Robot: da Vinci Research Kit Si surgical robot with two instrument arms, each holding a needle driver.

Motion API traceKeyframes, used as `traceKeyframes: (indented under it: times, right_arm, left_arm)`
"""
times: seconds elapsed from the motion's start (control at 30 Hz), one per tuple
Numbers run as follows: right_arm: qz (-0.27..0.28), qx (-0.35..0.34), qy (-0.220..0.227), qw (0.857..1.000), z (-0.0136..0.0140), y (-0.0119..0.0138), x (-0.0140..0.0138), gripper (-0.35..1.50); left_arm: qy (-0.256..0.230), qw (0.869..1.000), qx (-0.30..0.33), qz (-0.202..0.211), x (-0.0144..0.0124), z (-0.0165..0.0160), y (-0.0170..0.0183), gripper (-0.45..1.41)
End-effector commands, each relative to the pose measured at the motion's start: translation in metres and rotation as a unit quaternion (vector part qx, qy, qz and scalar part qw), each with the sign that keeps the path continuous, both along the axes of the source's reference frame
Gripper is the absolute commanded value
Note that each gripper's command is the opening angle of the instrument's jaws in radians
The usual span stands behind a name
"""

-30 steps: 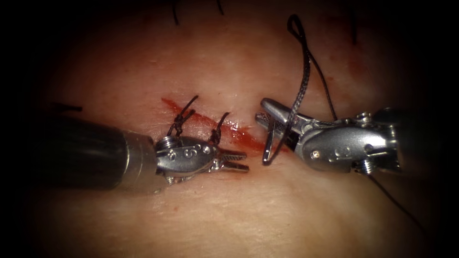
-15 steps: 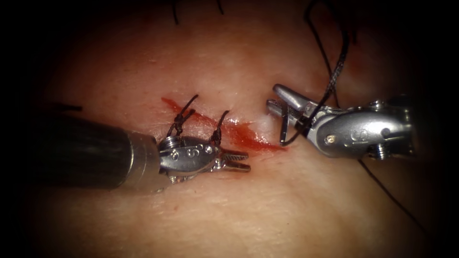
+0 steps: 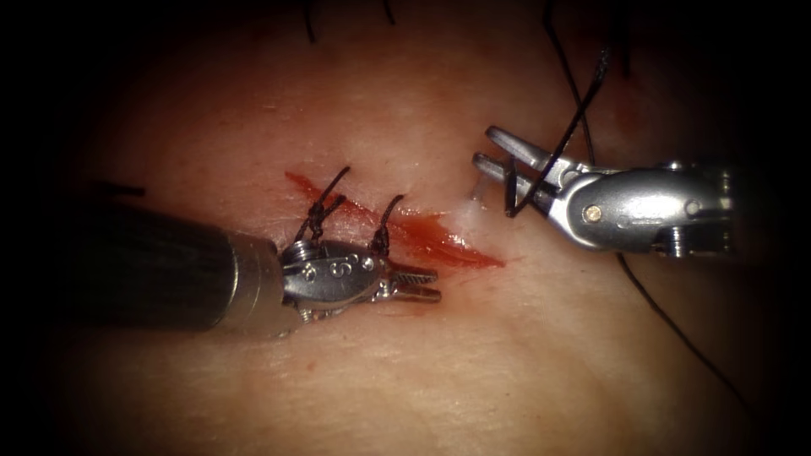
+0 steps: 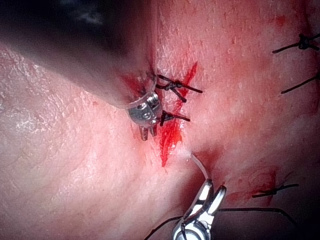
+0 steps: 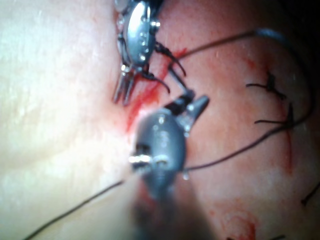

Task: Wound Closure
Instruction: Push the needle through the tissue using the right gripper

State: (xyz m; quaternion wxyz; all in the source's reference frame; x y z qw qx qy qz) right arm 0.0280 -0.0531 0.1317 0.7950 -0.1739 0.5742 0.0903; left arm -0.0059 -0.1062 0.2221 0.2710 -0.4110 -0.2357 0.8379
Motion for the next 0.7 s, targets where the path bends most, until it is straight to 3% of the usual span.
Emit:
traceKeyframes:
  times: [0.03, 0.2, 0.43, 0.7]
  right_arm:
    - [0.001, 0.009, 0.005, 1.0, 0.0006, 0.0004, 0.0006, -0.35]
    - [0.009, 0.044, 0.02, 0.999, 0.0005, 0.0044, 0.0007, -0.35]
    - [0.005, 0.065, 0.02, 0.998, 0.0016, 0.0048, 0.0016, -0.35]
    - [0.004, 0.111, 0.03, 0.993, 0.0025, 0.005, 0.0016, -0.35]
  left_arm:
    - [-0.001, 1.0, 0.001, 0.001, -0.0004, 0.0005, -0.0007, 0.14]
    - [-0.001, 1.0, 0.002, 0.001, 0.0002, 0.0006, -0.0007, 0.14]
    - [0.003, 1.0, 0.005, -0.004, 0.0018, 0.0009, -0.0019, 0.14]
    - [0.005, 1.0, 0.005, -0.007, 0.0016, 0.0004, -0.0017, 0.14]
